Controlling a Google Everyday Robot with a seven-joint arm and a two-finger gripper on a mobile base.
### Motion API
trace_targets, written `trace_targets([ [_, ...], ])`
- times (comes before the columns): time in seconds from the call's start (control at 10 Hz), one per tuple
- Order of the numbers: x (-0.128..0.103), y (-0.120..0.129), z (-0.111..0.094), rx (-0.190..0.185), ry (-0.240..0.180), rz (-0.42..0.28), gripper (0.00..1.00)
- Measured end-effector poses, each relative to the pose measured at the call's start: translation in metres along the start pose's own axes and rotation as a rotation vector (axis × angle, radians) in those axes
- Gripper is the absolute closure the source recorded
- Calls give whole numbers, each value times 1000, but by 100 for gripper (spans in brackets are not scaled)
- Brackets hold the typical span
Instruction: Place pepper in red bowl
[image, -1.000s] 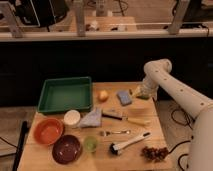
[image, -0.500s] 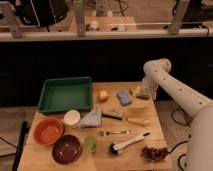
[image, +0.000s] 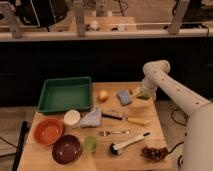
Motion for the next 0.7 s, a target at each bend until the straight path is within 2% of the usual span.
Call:
trace_targets([
  [0.1, -1, 1, 2, -1, 1, 16, 20],
  [0.2, -2, 0, 2, 0, 2, 61, 20],
  [0.3, -5, -5, 2, 1, 13, 168, 20],
  [0.6, -8, -15, 2, 7, 33, 309, 20],
  [0.7, -8, -16, 2, 10, 36, 392, 20],
])
